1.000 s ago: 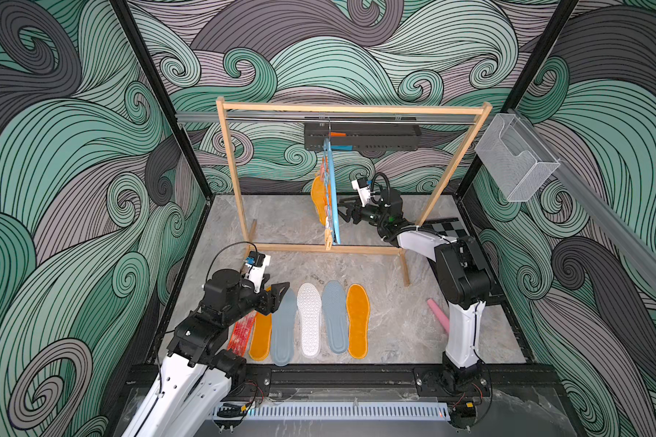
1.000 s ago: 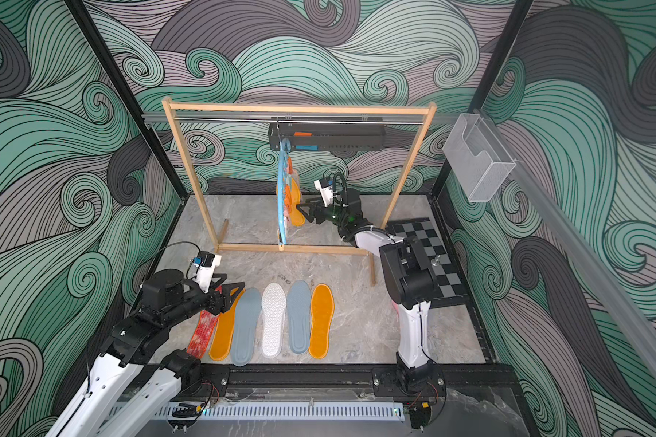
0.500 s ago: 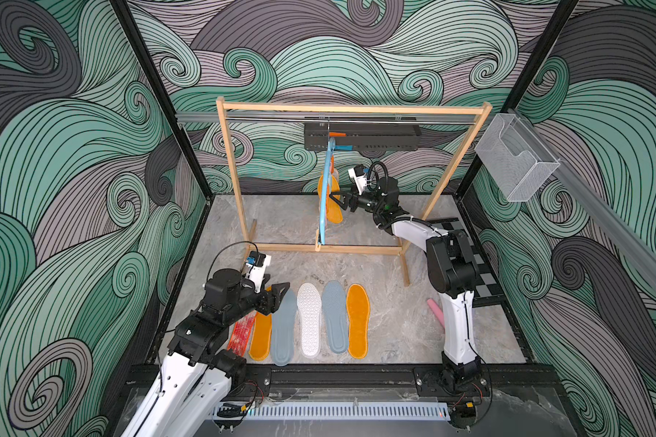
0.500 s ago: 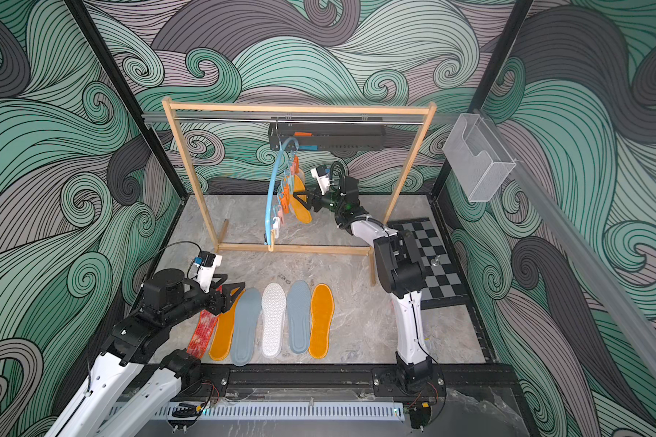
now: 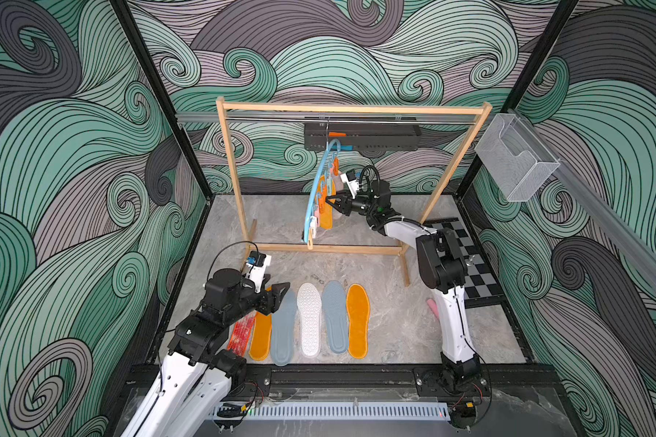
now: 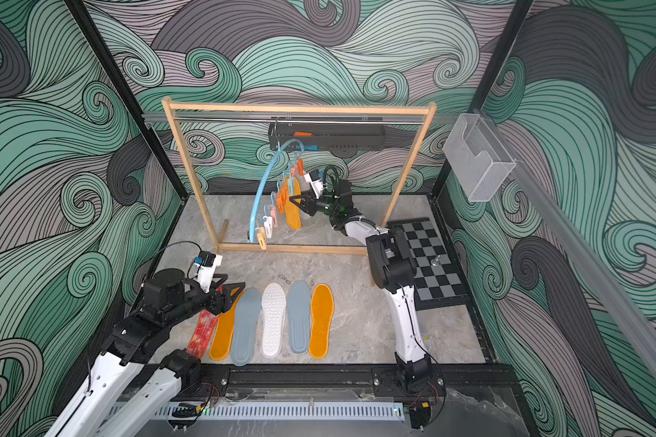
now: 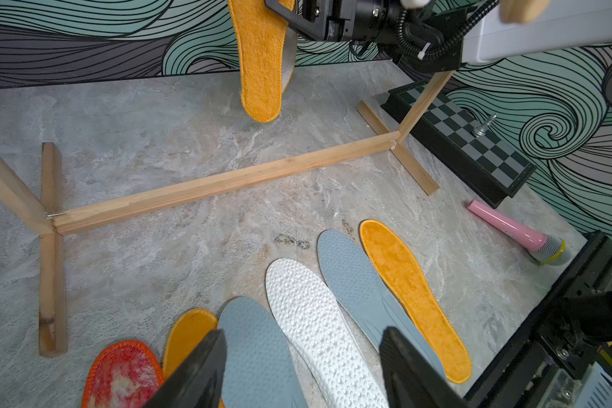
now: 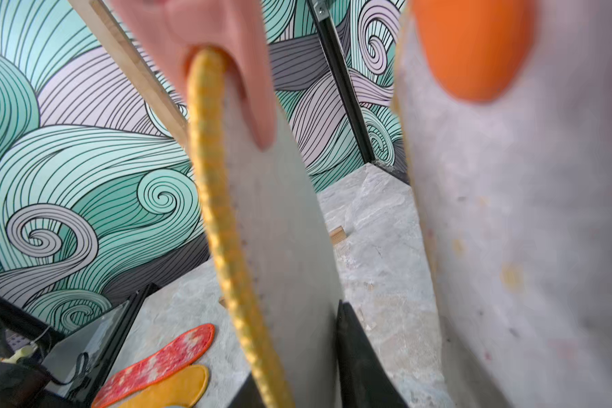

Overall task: Take the shoe insoles off the hanger
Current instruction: Remove the insole from the hanger.

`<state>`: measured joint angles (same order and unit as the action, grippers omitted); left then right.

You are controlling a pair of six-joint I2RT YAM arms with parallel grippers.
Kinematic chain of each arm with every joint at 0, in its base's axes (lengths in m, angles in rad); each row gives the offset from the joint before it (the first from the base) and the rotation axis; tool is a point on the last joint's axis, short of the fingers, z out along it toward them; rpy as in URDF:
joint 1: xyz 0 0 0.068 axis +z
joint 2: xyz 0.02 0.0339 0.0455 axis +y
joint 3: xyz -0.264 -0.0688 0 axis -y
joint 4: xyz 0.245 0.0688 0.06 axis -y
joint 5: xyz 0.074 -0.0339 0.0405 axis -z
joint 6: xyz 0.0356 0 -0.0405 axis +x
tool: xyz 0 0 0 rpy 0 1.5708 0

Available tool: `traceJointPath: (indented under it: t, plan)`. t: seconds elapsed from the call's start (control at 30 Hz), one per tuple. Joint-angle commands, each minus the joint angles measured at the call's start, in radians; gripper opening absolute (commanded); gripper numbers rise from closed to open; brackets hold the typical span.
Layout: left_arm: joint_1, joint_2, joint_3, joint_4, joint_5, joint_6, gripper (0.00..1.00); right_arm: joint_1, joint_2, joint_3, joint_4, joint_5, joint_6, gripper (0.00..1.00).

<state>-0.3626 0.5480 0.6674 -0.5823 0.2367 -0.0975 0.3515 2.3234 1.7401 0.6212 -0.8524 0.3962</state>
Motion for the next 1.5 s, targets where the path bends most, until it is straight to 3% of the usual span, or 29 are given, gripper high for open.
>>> traceJointPath:
  t: [0.0, 0.03, 0.53, 0.97, 1.17, 1.33, 1.47]
  plan:
    - [-0.007, 0.007, 0.014, 0.007, 0.006, 0.009, 0.70, 0.001, 0.009, 0.034, 0.047, -0.039, 0.020, 0.04]
    - [-0.006, 0.009, 0.014, 0.008, 0.005, 0.008, 0.70, 0.001, 0.007, 0.032, 0.049, -0.044, 0.022, 0.00]
    - [-0.007, 0.053, 0.018, 0.057, 0.040, -0.005, 0.70, -0.035, 0.009, -0.007, 0.200, -0.190, 0.161, 0.00]
    - [-0.001, 0.521, 0.373, 0.079, -0.008, 0.006, 0.70, -0.038, 0.105, 0.073, 0.334, -0.268, 0.346, 0.00]
    - [0.032, 0.687, 0.503, 0.095, 0.042, 0.077, 0.70, -0.039, 0.156, 0.158, 0.350, -0.299, 0.409, 0.00]
    - [0.079, 0.758, 0.534, 0.096, 0.126, 0.083, 0.69, -0.040, 0.196, 0.226, 0.355, -0.309, 0.450, 0.00]
    - [0.080, 0.745, 0.489, 0.095, 0.112, 0.090, 0.69, -0.040, 0.222, 0.272, 0.358, -0.309, 0.472, 0.00]
